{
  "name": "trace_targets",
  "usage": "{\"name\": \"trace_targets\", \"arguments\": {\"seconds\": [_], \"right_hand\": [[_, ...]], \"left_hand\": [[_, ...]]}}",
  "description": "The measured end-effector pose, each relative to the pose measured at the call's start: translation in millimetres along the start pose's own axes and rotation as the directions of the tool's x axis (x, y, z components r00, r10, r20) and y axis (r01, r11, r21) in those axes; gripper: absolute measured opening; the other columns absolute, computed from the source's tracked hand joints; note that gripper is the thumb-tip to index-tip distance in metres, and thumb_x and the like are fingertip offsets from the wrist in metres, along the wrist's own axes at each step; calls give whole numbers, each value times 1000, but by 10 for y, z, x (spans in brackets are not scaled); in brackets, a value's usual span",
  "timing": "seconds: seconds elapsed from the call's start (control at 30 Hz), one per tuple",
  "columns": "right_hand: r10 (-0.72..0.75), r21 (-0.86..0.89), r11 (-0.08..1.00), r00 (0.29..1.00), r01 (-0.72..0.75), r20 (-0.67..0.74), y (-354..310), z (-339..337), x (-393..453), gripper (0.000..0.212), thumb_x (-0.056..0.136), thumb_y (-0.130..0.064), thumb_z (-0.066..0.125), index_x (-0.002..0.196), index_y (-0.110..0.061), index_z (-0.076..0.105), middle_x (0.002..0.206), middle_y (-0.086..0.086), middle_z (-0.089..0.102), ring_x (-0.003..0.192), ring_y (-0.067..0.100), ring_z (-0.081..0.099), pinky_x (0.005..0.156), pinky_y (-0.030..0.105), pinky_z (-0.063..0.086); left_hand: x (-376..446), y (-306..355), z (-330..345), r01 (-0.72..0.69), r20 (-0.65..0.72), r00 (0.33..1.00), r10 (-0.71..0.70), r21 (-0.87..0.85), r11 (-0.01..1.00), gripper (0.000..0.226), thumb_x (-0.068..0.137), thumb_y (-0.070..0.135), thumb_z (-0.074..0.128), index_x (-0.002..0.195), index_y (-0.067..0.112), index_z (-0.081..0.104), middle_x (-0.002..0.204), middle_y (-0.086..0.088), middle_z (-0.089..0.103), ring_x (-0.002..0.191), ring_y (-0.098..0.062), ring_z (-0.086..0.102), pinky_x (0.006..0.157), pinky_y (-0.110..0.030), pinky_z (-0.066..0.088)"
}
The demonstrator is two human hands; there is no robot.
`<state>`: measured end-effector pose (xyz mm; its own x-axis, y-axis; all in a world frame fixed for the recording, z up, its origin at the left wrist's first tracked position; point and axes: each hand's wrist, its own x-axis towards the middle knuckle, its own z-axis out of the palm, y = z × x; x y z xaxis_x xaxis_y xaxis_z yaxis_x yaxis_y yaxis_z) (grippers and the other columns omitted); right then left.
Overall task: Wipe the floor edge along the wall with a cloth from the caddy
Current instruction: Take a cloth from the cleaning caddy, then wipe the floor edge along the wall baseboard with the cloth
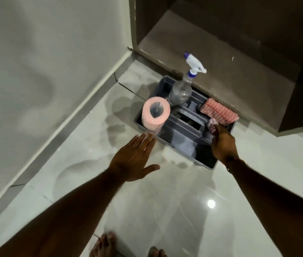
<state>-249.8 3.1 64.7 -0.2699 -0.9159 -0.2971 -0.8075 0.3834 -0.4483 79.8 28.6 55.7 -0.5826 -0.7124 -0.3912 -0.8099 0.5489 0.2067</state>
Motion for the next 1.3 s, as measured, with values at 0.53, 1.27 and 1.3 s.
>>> {"name": "trace_targets", "arguments": {"seconds": [0.53, 1.27, 1.3], "right_hand": [[-1, 459, 874, 945, -158, 327, -1958, 898, -1751, 33, 107, -13, 45, 137, -15, 57, 75, -5, 56, 53, 14, 49, 55, 31, 48], [-783, -242, 502, 556, 830, 280, -2161, 3982, -637, 62, 107, -36, 24, 164, -14, 15, 174, 10, 12, 161, 37, 9, 131, 49, 21], [-787, -261, 492, 553, 830, 274, -2197, 3961, -547, 62, 108, -42, 24, 163, -14, 16, 174, 10, 14, 161, 36, 11, 131, 49, 21]], "left_hand": [[-2467, -653, -52, 501, -29, 841, -540, -331, 800, 95, 97, 69, -3, 169, 8, 10, 178, -13, 10, 166, -29, 6, 133, -39, 7], [-1939, -1503, 2894, 708, -89, 591, -801, -418, 569, 96, 99, 69, 40, 168, 9, 14, 179, -13, 1, 165, -33, -1, 134, -53, 3], [-1943, -1521, 2926, 711, -97, 590, -802, -407, 573, 96, 98, 71, 39, 169, 9, 15, 179, -13, 2, 166, -32, -2, 134, -51, 1]]}}
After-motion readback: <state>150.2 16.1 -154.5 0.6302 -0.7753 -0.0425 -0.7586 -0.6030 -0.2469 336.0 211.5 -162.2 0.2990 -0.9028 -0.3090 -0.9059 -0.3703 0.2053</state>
